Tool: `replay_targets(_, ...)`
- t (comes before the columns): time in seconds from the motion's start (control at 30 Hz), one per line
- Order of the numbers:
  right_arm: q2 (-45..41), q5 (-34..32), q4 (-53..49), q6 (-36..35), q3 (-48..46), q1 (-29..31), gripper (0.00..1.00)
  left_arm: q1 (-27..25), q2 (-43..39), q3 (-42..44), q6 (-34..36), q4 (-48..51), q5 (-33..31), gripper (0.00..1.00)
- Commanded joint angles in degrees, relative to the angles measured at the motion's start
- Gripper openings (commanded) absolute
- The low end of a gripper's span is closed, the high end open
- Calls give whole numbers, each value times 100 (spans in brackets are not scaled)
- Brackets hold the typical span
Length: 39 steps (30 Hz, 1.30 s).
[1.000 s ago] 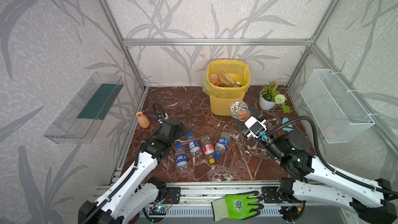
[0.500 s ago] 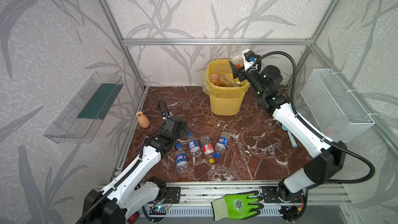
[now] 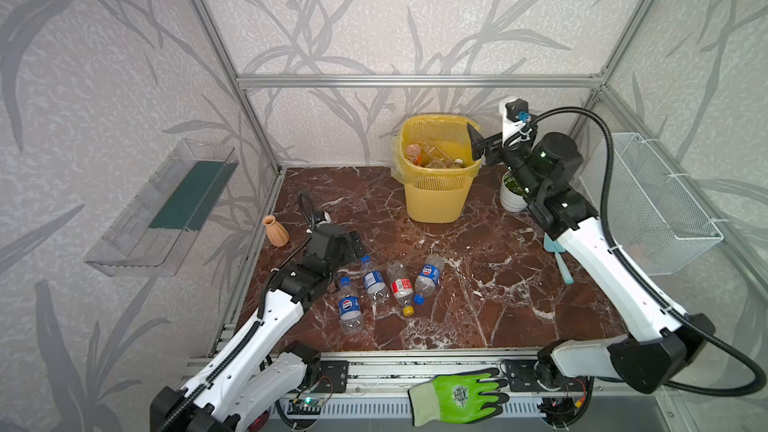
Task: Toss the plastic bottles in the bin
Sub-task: 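Lift the clear bottle with the right gripper and drop it into the bin, then move the right gripper back and close on a blue-labelled bottle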
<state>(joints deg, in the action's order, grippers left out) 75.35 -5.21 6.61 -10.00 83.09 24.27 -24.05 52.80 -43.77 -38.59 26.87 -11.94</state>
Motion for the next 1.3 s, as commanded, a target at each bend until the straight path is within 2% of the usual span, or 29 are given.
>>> replay_targets(0.0, -188, -322, -158, 310, -613, -117, 99, -127, -35, -88, -69, 228, 63, 99)
replay_targets(0.1, -544, -413, -470, 894, -1313, -367, 100, -372, 33, -84, -116, 266, -54, 99)
replay_targets(0.23, -1075, -374, -950, 2148, -2406, -697, 100, -758, 329, -128, -201, 206, -106, 99)
replay_targets(0.33, -1445, -86, -1096, 3066, -3355, -736, 97, -1009, 680, -253, -252, 185, -204, 99)
replay_targets(0.43, -1580, 489, -1088, 3958, -4150, -731, 95, -1130, 938, -350, -298, 136, -273, 99)
replay_targets(0.53, -1476, 1178, -802, 5076, -4850, -519, 93, -1128, 1020, -375, -281, 46, -320, 99)
replay_targets(0.6, -1375, 1061, -513, 5551, -5261, -14, 93, -1128, 1030, -412, -224, 61, -419, 99)
replay_targets(0.73, -933, 629, -255, 6068, -5455, 948, 93, -1121, 1055, -500, -150, 185, -667, 99)
replay_targets(0.9, -36, 808, -388, 6233, -4962, 1579, 93, -1119, 1041, -622, -105, 436, -986, 99)
replay_targets(1.07, 690, 975, -404, 6365, -4521, 1888, 93, -1116, 823, -493, -132, 485, -1085, 99)
replay_targets(1.27, 1168, 1037, -265, 6558, -4298, 2097, 92, -1110, 518, -214, -228, 450, -1219, 99)
